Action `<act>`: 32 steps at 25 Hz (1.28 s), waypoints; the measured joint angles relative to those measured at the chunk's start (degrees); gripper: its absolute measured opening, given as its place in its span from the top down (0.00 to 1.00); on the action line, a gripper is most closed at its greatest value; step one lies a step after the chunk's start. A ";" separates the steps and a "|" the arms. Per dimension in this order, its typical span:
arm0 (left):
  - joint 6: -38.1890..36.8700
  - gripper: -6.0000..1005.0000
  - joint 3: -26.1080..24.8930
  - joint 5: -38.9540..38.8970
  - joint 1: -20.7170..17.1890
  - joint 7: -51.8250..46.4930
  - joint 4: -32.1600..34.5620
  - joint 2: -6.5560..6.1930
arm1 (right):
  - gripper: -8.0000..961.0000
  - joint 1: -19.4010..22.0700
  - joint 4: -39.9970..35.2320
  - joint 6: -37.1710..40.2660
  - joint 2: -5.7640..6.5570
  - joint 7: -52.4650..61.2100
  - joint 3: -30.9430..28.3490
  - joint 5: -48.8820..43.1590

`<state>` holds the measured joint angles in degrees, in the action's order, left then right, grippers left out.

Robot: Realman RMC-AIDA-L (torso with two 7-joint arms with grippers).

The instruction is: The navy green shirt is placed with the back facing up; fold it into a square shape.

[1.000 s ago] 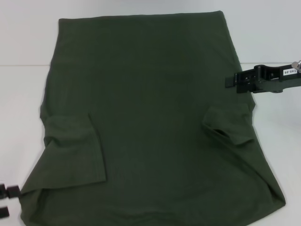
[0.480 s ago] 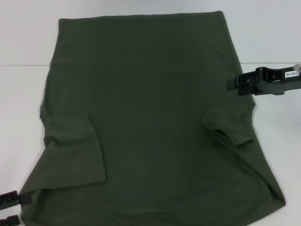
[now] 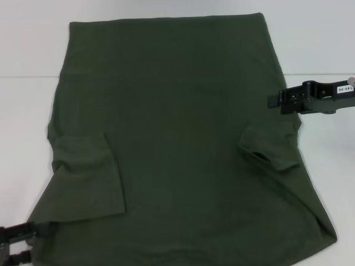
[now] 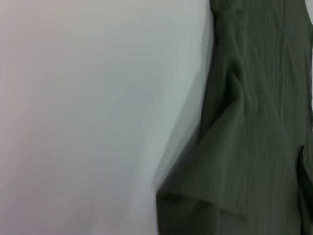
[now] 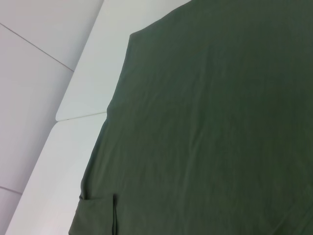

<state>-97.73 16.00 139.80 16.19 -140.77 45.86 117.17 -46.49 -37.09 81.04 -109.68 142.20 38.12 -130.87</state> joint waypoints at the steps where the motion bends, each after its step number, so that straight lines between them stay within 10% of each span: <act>1: 0.27 0.15 0.05 -0.04 0.36 0.07 -0.38 0.00 | 0.42 0.00 0.00 0.06 0.00 0.00 0.00 0.00; 15: 3.49 0.15 0.89 0.02 4.60 0.47 -1.66 0.49 | 0.42 0.93 0.00 1.17 0.37 -0.01 -0.75 0.62; 32: 0.63 0.80 1.67 -3.14 6.02 8.89 -2.19 -0.23 | 0.41 3.60 -0.44 8.70 3.01 -4.27 -0.02 -0.69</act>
<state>-97.10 17.67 136.67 22.21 -131.87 43.67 116.94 -42.89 -37.54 89.74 -106.67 137.94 38.11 -131.55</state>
